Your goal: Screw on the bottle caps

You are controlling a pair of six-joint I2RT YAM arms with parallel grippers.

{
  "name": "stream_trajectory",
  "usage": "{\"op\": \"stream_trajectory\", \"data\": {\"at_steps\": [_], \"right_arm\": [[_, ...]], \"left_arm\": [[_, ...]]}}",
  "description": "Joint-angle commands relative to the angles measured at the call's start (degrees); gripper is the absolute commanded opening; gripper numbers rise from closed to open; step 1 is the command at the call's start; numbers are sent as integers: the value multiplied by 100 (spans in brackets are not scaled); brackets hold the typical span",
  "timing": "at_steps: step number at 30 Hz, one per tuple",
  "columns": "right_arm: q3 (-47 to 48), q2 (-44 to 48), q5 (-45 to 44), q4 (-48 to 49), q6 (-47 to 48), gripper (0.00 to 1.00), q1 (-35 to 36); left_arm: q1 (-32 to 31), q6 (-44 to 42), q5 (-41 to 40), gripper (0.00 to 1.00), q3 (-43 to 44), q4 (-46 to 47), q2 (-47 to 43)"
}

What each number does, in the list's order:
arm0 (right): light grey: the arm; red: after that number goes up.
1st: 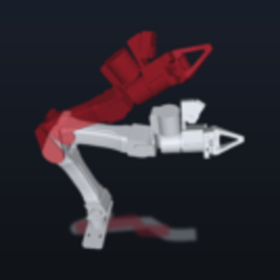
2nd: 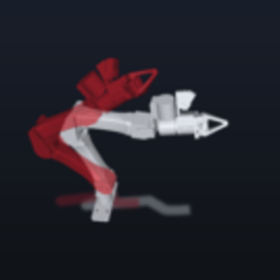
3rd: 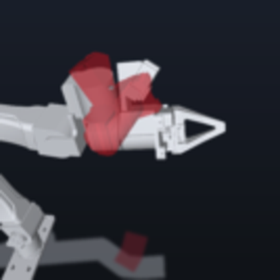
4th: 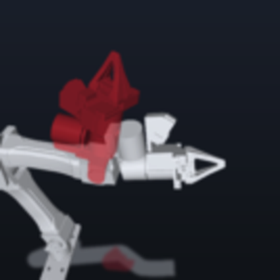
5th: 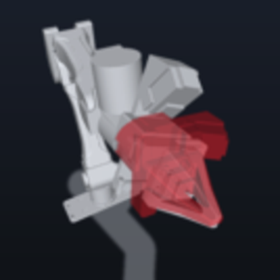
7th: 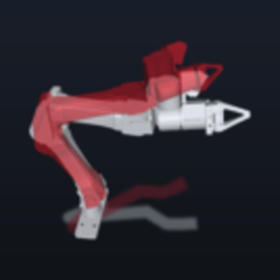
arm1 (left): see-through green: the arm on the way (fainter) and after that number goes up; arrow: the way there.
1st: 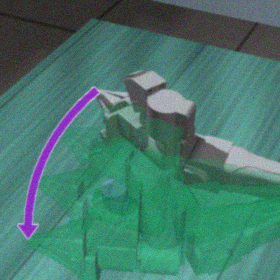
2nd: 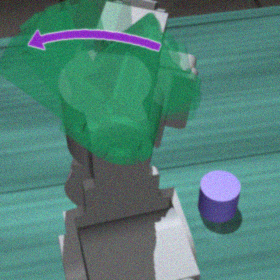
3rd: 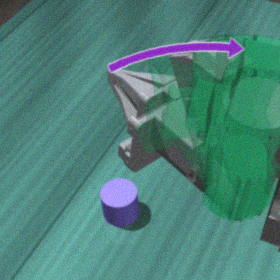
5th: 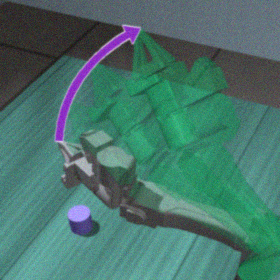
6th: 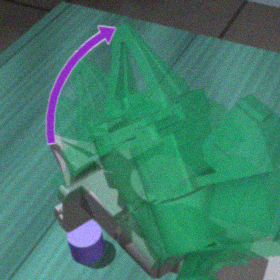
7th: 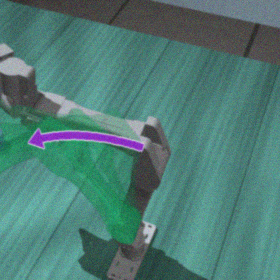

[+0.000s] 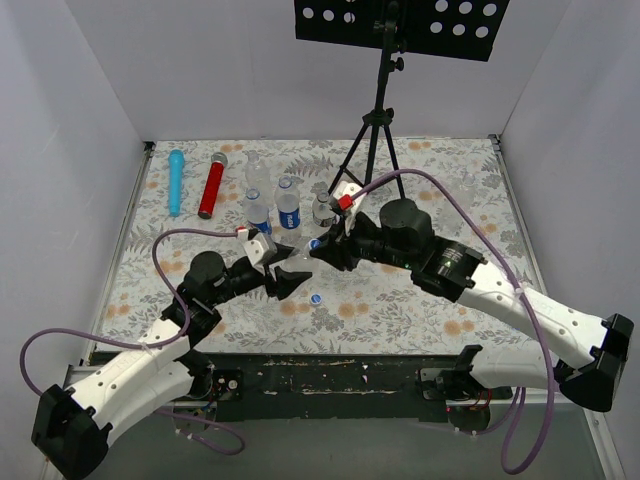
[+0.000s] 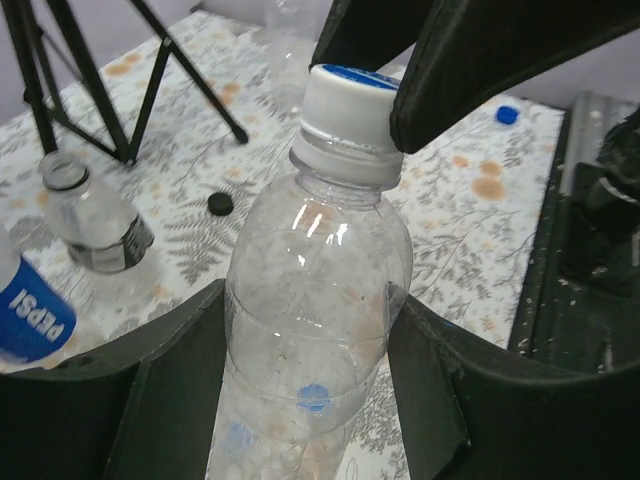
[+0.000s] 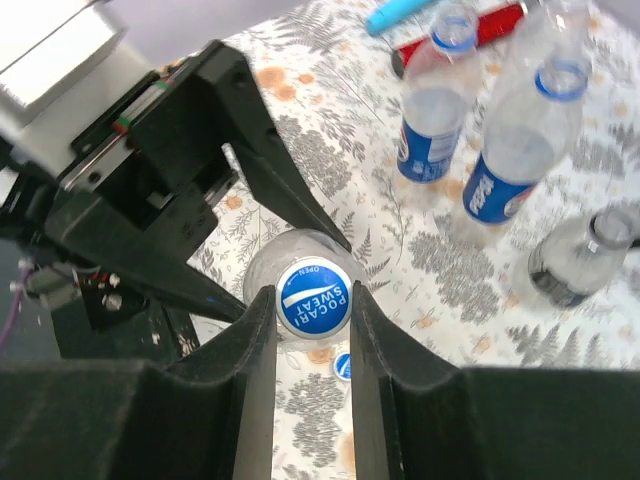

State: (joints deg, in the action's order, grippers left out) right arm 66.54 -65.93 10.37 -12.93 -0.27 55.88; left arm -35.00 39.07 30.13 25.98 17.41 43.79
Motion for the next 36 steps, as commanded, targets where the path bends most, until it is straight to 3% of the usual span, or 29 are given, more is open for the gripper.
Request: {"op": "stream_trajectory", "data": {"at_steps": [1, 7, 11, 15, 21, 27, 30, 36], "right_arm": [[-966, -157, -1354, 463, -1790, 10, 476], [-907, 18, -1565, 1125, -1828, 25, 644], [-757, 370, -1284, 1205, -995, 46, 617], [-459, 712, -751, 793, -89, 59, 468], [-177, 1056, 893, 230, 1115, 59, -207], [-107, 1241, 2837, -165, 2065, 62, -832], [7, 1153, 3339, -525, 2549, 62, -842], [210, 898, 3796, -790, 2848, 60, -850]], "left_arm": [[-331, -628, -2001, 8, 136, 422, -327], [-490, -726, -2091, 9, 258, 202, -196], [-499, -480, -1590, 8, 329, 122, -169], [-481, -190, -923, 10, 338, 210, -82], [-315, 319, 719, 11, 390, 570, 305], [-60, 1268, 2337, 13, 338, 1579, 806], [20, 1656, 2699, 13, 241, 2134, 947], [29, 1692, 2990, 14, 311, 2144, 1097]]}}
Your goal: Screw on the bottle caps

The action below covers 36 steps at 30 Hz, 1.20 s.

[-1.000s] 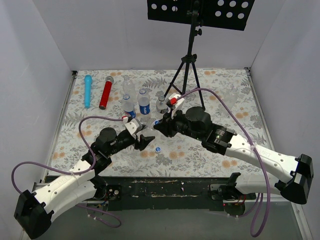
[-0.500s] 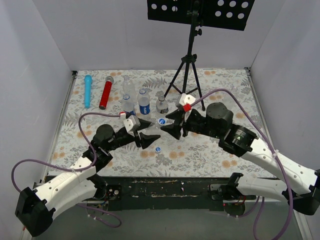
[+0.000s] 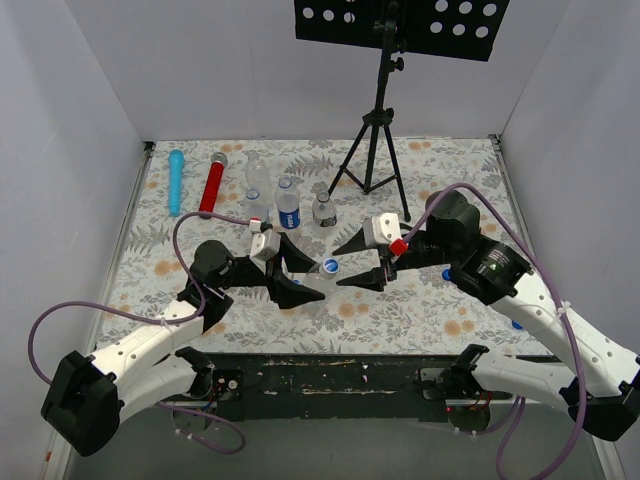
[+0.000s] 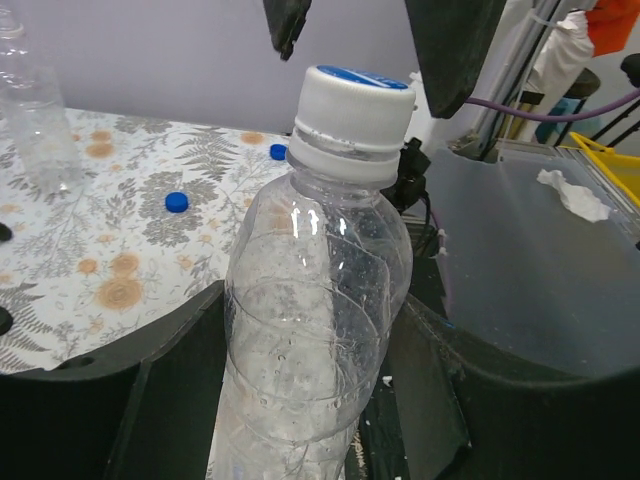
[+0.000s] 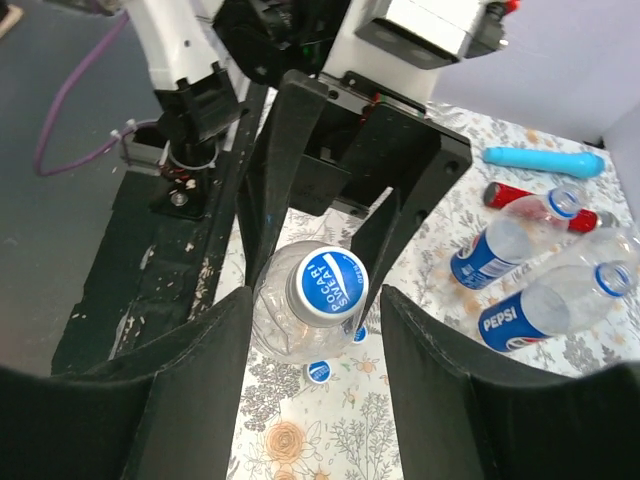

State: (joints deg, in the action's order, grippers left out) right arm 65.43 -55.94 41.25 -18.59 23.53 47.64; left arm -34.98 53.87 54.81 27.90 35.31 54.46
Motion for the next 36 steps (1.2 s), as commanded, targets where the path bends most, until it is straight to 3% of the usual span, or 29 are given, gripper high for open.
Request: {"op": "stream_trajectory", "data": {"at_steps": [1, 24, 30, 33, 36], "right_arm": [[330, -118, 769, -215, 494, 59, -26], [611, -698, 1113, -417, 468, 44, -18], [603, -743, 929, -383, 241, 11, -18], [541, -725, 674, -216, -242, 1, -9], [427, -716, 17, 4, -874, 1, 105]], "left_arm": [[27, 195, 531, 14, 128, 328, 39], [27, 54, 707, 14, 207, 169, 30], [27, -60, 488, 14, 207, 21, -31], [27, -428, -248, 14, 242, -426, -154], [18, -982, -1434, 14, 312, -1095, -391]]}}
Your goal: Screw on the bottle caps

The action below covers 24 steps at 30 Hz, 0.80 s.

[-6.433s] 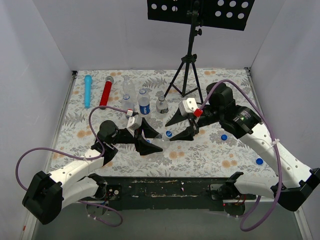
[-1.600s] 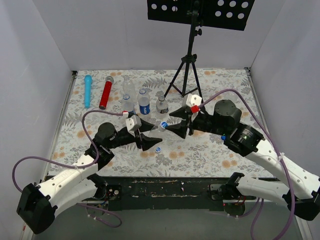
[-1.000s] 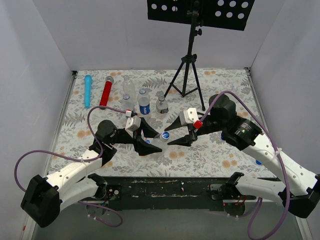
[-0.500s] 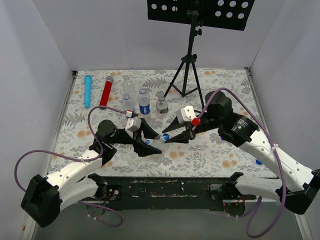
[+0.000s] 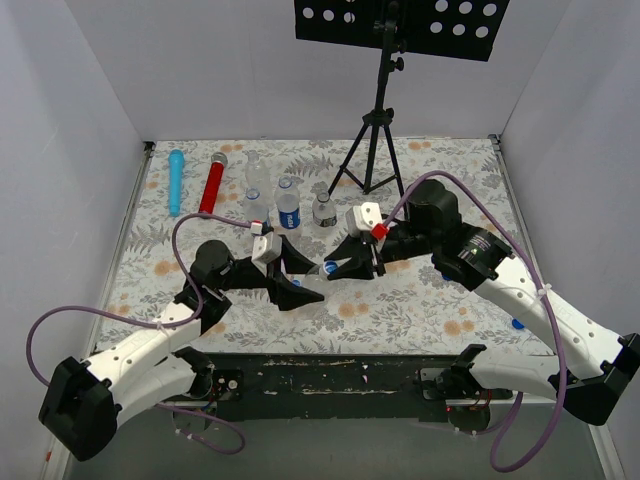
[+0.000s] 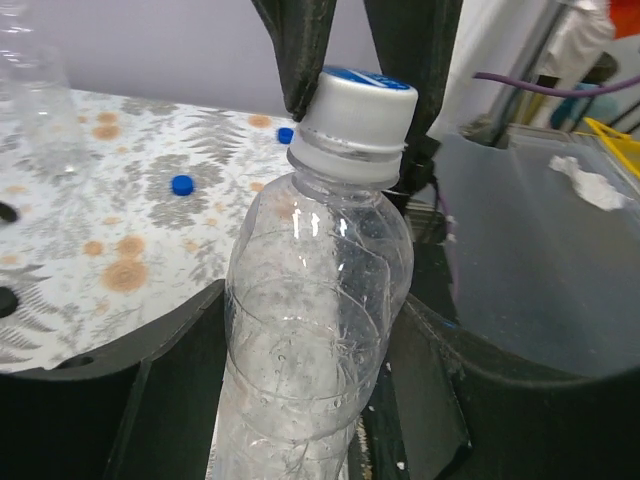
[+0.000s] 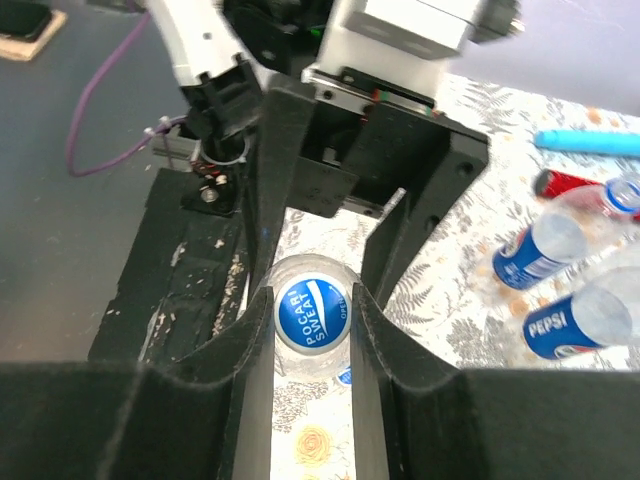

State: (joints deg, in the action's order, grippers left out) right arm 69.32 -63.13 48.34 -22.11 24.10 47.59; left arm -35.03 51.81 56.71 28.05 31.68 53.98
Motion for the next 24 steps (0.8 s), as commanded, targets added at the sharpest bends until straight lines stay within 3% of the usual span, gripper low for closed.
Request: {"op": "stream_trajectory", "data": {"at_steps": [1, 8, 12, 17, 20, 22, 24], "right_arm": [[-23, 3, -1033, 391, -1142, 1, 197], [-349, -374, -3994, 506, -3013, 1, 988], [-638, -621, -5103, 794, -3824, 1, 1331], [-823, -753, -5782, 1340, -4115, 1, 1455], [-824, -604, -5687, 1691, -3975, 1, 1455], [-754, -490, -5433, 1833, -3729, 14, 1420], [-543, -367, -5186, 1737, -3457, 34, 1367]], "left_arm": [[13, -926, -2072, 14, 271, -838, -431], [-250, -1305, -4271, 13, -1, -909, -985], [-583, -1568, -5194, 13, -54, -927, -986], [-1365, -2139, -6827, 11, 77, -1155, -661], [-1586, -2202, -7104, 11, 165, -1331, -529], [-1586, -1974, -6929, 13, 183, -1375, -520], [-1560, -1755, -6604, 15, 201, -1384, -537]]}}
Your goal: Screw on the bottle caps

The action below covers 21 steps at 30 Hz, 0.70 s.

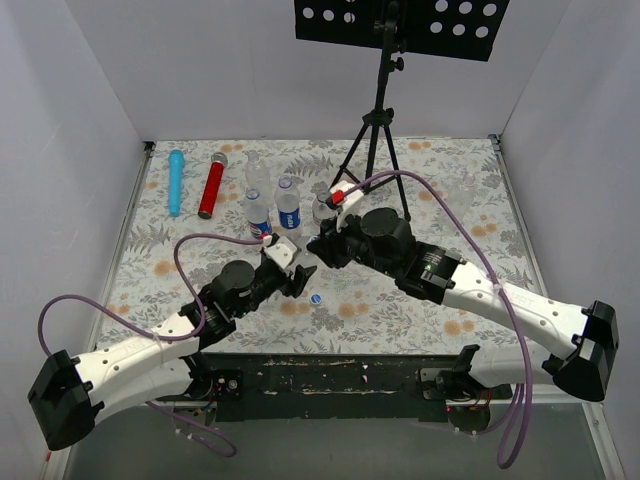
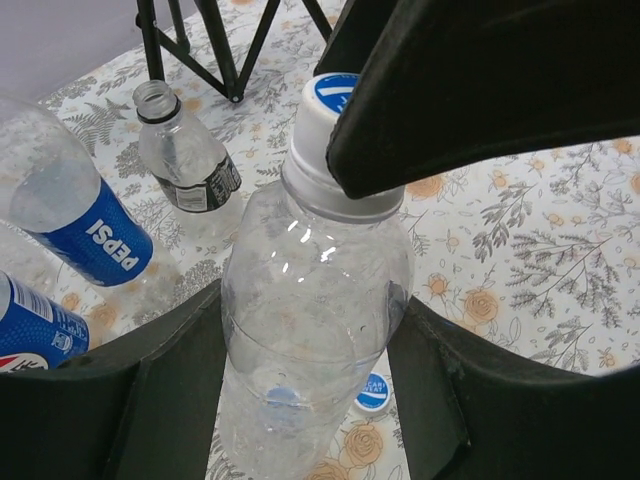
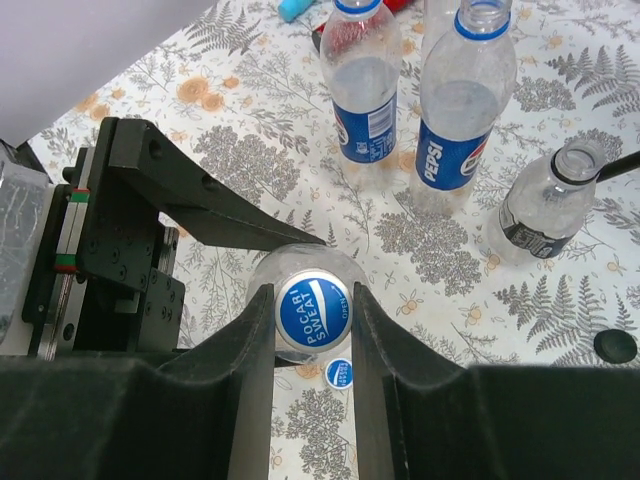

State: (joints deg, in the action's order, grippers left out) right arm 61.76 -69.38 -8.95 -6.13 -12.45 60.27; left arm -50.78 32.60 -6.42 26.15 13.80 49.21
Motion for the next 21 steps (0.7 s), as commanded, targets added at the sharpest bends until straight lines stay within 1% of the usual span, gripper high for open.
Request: {"op": "stream_trajectory", "data": {"at_steps": [1, 2, 3, 5, 7, 9, 10, 11, 13, 14, 16, 18, 21], "right_arm": [[249, 320, 691, 138, 347, 39, 73], [310, 442, 841, 138, 496, 48, 46], [337, 556, 1051, 121, 637, 52, -6], [398, 776, 1595, 86, 988, 58, -164], [547, 926, 2245, -124, 1226, 62, -392], [714, 1032, 2983, -449, 1665, 64, -664], [732, 1093, 3326, -555, 1875, 64, -744], [741, 1163, 3599, -660, 2069, 65, -823], [750, 1278, 4048, -871, 2456, 66, -920], [750, 1313, 4259, -959, 2632, 67, -938], [741, 1357, 4541, -1109, 2922, 68, -956], [750, 1349, 4805, -1258, 3221, 68, -956], [759, 1296, 4990, -1338, 3459, 67, -973]], "left_arm": [[68, 290, -29, 16, 382, 395, -96], [164, 387, 295, 16, 364, 421, -113], [261, 518, 638, 16, 347, 465, -122], [542, 694, 1639, 16, 373, 509, -35], [954, 957, 2982, 14, 469, 579, 167], [1385, 1405, 4387, 15, 487, 990, 404], [1596, 1651, 4986, 16, 461, 1350, 509], [1746, 1966, 5566, 16, 435, 1727, 632], [1931, 2477, 6351, 17, 400, 2387, 887], [1958, 2671, 6668, 18, 399, 2608, 1002], [1967, 2865, 7056, 19, 426, 2907, 1169], [1958, 3032, 7259, 19, 382, 3189, 1257], [1958, 2911, 7356, 19, 408, 3076, 1205]]}}
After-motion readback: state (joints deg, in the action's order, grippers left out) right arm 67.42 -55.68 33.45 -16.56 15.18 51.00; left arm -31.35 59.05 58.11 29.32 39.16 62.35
